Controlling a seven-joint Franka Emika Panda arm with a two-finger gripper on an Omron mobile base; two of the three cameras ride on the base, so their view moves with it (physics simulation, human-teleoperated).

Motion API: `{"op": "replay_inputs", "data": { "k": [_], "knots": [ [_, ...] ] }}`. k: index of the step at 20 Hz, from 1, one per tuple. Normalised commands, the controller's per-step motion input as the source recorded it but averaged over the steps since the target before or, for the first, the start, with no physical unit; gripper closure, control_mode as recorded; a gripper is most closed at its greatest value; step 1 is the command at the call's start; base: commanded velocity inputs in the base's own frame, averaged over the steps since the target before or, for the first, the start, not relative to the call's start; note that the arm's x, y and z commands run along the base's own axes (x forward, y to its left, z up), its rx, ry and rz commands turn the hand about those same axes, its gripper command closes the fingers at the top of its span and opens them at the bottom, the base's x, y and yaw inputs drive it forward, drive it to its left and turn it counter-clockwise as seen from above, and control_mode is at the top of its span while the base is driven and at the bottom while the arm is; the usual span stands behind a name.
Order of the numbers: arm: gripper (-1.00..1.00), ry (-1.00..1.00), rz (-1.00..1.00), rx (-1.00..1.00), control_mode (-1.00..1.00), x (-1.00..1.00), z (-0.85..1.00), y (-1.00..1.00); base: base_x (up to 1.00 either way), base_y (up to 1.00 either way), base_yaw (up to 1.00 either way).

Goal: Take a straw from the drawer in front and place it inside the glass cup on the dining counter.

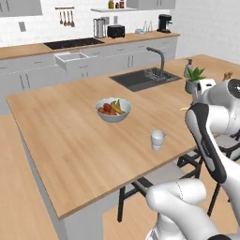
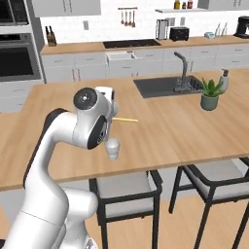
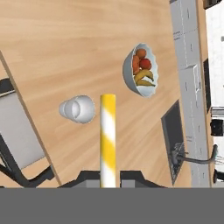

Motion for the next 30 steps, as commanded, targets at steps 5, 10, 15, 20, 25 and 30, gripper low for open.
{"op": "replay_inputs", "data": {
  "k": [5, 10, 15, 20, 25, 30],
  "knots": [
    [1.00, 0.00, 0.00, 0.00, 1.00, 0.00, 0.00, 0.00, 0.32, 0.14, 0.08],
    [1.00, 0.00, 0.00, 0.00, 1.00, 0.00, 0.00, 0.00, 0.60, 0.12, 0.19],
    [1.00, 0.00, 0.00, 0.00, 1.00, 0.00, 0.00, 0.00, 0.78, 0.00, 0.23],
    [1.00, 0.00, 0.00, 0.00, 1.00, 0.00, 0.00, 0.00, 0.31, 0.00, 0.08],
    [1.00, 0.00, 0.00, 0.04, -1.00, 0.09, 0.00, 0.00, 0.02, 0.00, 0.01],
    [1.00, 0.00, 0.00, 0.22, -1.00, 0.45, 0.13, 0.03, 0.00, 0.00, 0.00]
  ]
}}
